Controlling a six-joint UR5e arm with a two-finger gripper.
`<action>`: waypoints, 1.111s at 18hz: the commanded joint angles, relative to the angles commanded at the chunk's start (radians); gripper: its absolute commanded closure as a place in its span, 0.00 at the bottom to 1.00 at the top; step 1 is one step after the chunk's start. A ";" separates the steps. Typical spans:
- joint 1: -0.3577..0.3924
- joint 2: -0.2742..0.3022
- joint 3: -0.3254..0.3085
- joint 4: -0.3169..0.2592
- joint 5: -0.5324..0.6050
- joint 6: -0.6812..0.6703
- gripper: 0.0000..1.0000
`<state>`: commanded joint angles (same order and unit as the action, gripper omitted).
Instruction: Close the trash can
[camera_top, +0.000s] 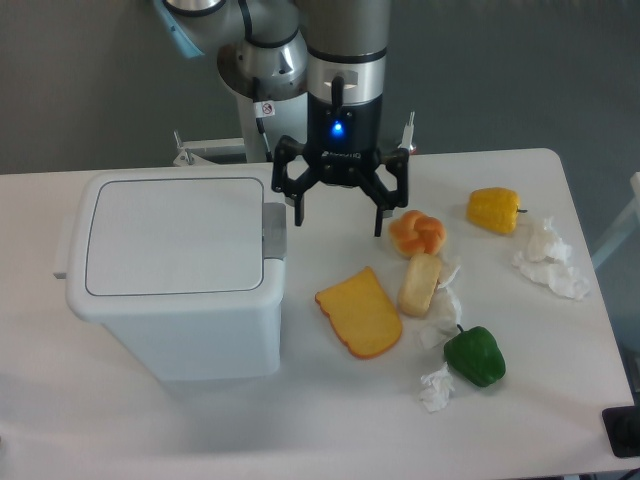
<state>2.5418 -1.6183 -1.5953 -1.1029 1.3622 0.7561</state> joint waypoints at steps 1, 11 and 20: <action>0.005 0.000 -0.003 0.000 0.000 0.018 0.00; 0.130 0.046 -0.017 -0.058 0.084 0.469 0.00; 0.368 0.109 -0.017 -0.259 0.080 0.969 0.00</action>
<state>2.9097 -1.5095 -1.6122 -1.3620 1.4420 1.7252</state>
